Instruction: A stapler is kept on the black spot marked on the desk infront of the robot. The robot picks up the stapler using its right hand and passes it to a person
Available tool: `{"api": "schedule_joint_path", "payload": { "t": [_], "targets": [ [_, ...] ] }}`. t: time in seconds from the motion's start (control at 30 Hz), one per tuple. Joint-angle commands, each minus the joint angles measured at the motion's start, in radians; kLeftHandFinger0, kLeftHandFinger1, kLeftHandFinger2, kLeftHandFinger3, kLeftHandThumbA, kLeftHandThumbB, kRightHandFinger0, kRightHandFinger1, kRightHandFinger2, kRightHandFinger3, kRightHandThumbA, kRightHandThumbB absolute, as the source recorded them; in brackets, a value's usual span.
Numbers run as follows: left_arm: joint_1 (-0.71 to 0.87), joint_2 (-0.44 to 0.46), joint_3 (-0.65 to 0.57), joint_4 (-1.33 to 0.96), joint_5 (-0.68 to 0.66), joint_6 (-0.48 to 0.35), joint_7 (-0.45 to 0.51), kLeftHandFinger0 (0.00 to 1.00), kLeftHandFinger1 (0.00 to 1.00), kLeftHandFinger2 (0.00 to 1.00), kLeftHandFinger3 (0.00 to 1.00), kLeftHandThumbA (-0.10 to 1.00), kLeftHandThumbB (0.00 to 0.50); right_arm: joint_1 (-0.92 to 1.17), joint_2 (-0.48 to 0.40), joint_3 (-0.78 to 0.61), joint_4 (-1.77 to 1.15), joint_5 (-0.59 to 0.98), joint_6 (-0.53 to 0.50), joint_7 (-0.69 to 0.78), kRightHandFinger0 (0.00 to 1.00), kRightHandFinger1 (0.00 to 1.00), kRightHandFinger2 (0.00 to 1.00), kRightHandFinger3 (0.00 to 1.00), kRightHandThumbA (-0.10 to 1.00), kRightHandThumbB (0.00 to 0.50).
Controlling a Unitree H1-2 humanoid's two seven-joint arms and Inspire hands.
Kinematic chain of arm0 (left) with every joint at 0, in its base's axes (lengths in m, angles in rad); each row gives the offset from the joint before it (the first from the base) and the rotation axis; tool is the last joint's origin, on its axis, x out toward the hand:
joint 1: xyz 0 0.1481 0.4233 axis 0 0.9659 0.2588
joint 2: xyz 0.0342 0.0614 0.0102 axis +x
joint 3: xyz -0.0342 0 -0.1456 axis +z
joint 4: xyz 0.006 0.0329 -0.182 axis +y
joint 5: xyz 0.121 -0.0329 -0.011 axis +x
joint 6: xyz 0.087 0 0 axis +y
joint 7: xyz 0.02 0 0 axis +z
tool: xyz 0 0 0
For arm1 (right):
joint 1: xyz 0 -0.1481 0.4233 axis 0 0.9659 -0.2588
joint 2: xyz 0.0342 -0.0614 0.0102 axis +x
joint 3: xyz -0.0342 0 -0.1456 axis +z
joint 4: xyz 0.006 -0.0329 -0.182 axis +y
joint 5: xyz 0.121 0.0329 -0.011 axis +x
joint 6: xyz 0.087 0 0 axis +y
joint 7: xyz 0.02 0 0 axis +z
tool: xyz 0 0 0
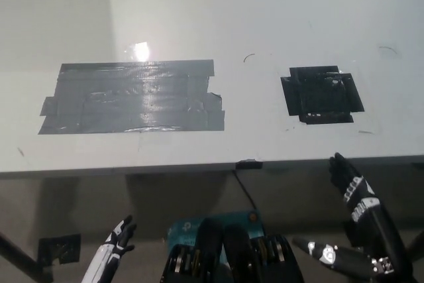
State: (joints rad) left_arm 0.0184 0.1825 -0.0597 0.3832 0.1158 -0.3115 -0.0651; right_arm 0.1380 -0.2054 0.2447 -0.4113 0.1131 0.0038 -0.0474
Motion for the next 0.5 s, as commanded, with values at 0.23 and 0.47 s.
{"api": "schedule_joint_path", "payload": {
  "t": [0.23, 0.47],
  "targets": [
    [-0.016, -0.004, 0.006, -0.022, 0.015, -0.058, 0.022, 0.89, 1.00, 0.99, 1.00, 1.00, 0.500, -0.045, 0.019, -0.051, 0.304, -0.036, -0.102, 0.056, 1.00, 1.00, 1.00, 1.00, 1.00, 0.188],
    [-0.021, -0.001, 0.003, -0.028, 0.032, -0.042, 0.022, 0.90, 0.98, 0.97, 1.00, 1.00, 0.500, -0.055, 0.018, -0.048, 0.358, -0.062, -0.111, 0.075, 1.00, 1.00, 1.00, 1.00, 0.96, 0.170]
  ]
}}
